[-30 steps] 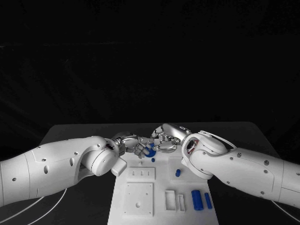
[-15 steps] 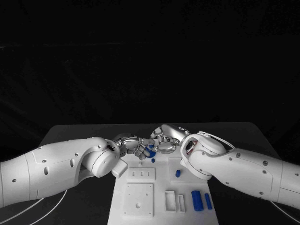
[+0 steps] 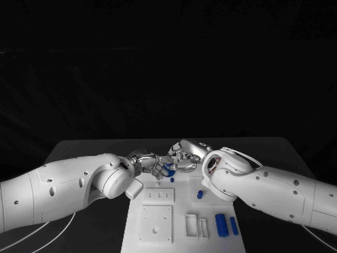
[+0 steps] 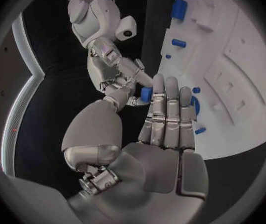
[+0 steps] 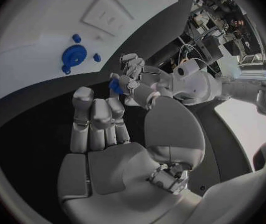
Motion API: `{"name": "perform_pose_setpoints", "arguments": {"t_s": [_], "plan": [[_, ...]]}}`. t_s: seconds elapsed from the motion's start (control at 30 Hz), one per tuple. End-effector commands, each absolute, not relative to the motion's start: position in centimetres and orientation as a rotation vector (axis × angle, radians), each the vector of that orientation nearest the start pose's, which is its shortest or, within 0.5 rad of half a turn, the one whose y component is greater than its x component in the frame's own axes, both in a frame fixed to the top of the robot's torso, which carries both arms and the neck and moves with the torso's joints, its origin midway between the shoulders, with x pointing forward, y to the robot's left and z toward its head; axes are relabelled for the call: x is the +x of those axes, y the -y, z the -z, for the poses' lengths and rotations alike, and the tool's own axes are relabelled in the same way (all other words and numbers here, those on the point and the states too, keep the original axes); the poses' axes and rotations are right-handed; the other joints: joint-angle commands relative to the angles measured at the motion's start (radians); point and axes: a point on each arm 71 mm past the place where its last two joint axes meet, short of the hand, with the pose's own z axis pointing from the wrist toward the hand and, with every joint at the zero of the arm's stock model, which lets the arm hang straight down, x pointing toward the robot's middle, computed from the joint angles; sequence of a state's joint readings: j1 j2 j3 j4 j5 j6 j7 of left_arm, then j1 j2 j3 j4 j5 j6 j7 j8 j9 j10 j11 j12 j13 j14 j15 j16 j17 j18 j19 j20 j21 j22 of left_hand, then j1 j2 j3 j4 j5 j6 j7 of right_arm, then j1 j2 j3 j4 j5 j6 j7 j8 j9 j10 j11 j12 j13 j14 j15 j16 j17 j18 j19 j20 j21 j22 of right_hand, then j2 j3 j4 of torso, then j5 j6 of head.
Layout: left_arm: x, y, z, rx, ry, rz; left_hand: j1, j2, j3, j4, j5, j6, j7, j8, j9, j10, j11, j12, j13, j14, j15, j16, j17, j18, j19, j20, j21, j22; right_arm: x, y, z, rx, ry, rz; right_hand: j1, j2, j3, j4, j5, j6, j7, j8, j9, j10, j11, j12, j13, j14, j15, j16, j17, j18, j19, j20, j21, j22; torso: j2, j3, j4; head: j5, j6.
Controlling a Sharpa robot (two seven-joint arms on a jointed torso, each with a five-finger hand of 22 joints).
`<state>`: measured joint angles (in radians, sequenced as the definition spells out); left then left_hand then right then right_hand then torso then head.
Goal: Assemble the parts on the task board
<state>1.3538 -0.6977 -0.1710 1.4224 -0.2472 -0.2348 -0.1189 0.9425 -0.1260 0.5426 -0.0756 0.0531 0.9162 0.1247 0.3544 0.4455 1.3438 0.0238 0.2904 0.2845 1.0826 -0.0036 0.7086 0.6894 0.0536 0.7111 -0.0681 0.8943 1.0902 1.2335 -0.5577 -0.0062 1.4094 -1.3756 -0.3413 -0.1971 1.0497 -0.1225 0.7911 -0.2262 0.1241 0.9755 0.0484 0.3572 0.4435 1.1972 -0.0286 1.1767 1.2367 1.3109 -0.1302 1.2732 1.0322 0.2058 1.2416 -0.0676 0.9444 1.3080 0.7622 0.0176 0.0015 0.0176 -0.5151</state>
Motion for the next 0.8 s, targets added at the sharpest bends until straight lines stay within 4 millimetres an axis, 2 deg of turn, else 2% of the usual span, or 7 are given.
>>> {"name": "perform_pose_setpoints", "arguments": {"t_s": [0.03,0.23,0.33,0.53,0.6,0.7,0.8], "plan": [[50.92,-16.09,18.22,-0.907,-1.981,1.183,0.002,0.014,0.003,-0.005,-0.003,0.009,0.002,0.006,0.002,-0.008,0.000,0.001,0.001,-0.008,-0.001,0.003,-0.003,-0.005,-0.010,-0.033,0.004,-0.002,50.56,8.94,16.13,-0.105,-1.645,-0.787,-0.003,0.008,0.006,-0.002,0.004,0.062,0.033,0.018,0.051,0.005,-0.001,0.002,0.001,0.001,-0.007,-0.002,0.002,0.056,0.000,-0.009,0.004,0.013,0.000,0.0000,-0.0011,0.000,0.000],[50.97,-16.38,18.27,-0.913,-1.986,1.176,0.011,0.049,0.011,-0.010,-0.002,0.020,-0.001,0.010,0.006,-0.011,0.000,0.000,0.004,-0.010,0.001,0.005,-0.008,-0.006,-0.015,-0.032,0.005,-0.005,50.63,9.10,16.17,-0.102,-1.646,-0.783,-0.003,0.008,0.006,-0.003,0.005,0.062,0.033,0.018,0.051,0.006,-0.001,0.003,0.002,0.001,-0.007,-0.002,0.002,0.056,0.000,-0.009,0.004,0.013,0.000,0.0005,-0.0007,0.000,0.002],[50.94,-16.30,18.28,-0.911,-1.992,1.180,0.019,0.055,0.015,-0.020,0.001,0.022,-0.001,0.009,0.006,-0.014,0.000,-0.002,0.005,-0.012,0.001,0.005,-0.011,-0.007,-0.019,-0.032,0.006,-0.007,50.67,9.12,16.19,-0.100,-1.647,-0.783,-0.003,0.008,0.006,-0.003,0.005,0.062,0.033,0.018,0.052,0.006,-0.001,0.003,0.002,0.001,-0.007,-0.002,0.002,0.056,0.000,-0.009,0.004,0.013,0.000,0.0001,-0.0001,-0.002,0.002],[50.96,-16.25,18.26,-0.912,-1.988,1.184,0.029,0.090,0.033,-0.045,0.034,0.034,-0.004,0.009,0.007,-0.018,0.001,-0.004,0.008,-0.017,0.004,0.008,-0.021,-0.010,-0.027,-0.029,0.011,-0.012,50.69,9.14,16.22,-0.104,-1.649,-0.786,-0.004,0.008,0.006,-0.003,0.005,0.062,0.033,0.017,0.052,0.006,-0.001,0.003,0.002,0.001,-0.007,-0.002,0.002,0.056,0.000,-0.009,0.004,0.013,0.000,0.0004,-0.0007,-0.001,-0.001],[50.96,-16.22,18.26,-0.913,-1.989,1.183,0.033,0.097,0.045,-0.051,0.029,0.036,-0.005,0.008,0.007,-0.018,0.001,-0.004,0.009,-0.017,0.004,0.010,-0.024,-0.010,-0.028,-0.029,0.013,-0.014,50.72,9.18,16.23,-0.101,-1.650,-0.787,-0.004,0.008,0.006,-0.003,0.006,0.062,0.033,0.017,0.052,0.006,-0.001,0.003,0.002,0.001,-0.007,-0.002,0.002,0.056,0.000,-0.009,0.004,0.013,0.000,0.0006,-0.0009,-0.001,-0.001],[50.93,-16.14,18.28,-0.911,-1.994,1.184,0.037,0.099,0.060,-0.057,0.024,0.039,-0.005,0.007,0.007,-0.018,0.001,-0.005,0.010,-0.017,0.004,0.012,-0.027,-0.010,-0.029,-0.029,0.015,-0.016,50.67,9.08,16.21,-0.102,-1.649,-0.790,-0.004,0.008,0.006,-0.003,0.006,0.063,0.033,0.017,0.052,0.007,-0.001,0.004,0.003,0.001,-0.007,-0.002,0.002,0.056,0.000,-0.009,0.004,0.013,0.000,0.0004,-0.0010,0.000,-0.002],[50.95,-16.14,18.31,-0.913,-1.998,1.180,0.034,0.092,0.064,-0.062,0.018,0.040,-0.005,0.005,0.007,-0.018,0.001,-0.006,0.011,-0.017,0.004,0.014,-0.029,-0.011,-0.029,-0.029,0.017,-0.017,50.65,9.01,16.19,-0.103,-1.648,-0.792,-0.004,0.008,0.006,-0.004,0.006,0.063,0.033,0.017,0.052,0.006,-0.001,0.003,0.002,0.001,-0.007,-0.002,0.002,0.056,0.000,-0.009,0.004,0.013,0.000,0.0005,-0.0004,-0.001,-0.002]]}}
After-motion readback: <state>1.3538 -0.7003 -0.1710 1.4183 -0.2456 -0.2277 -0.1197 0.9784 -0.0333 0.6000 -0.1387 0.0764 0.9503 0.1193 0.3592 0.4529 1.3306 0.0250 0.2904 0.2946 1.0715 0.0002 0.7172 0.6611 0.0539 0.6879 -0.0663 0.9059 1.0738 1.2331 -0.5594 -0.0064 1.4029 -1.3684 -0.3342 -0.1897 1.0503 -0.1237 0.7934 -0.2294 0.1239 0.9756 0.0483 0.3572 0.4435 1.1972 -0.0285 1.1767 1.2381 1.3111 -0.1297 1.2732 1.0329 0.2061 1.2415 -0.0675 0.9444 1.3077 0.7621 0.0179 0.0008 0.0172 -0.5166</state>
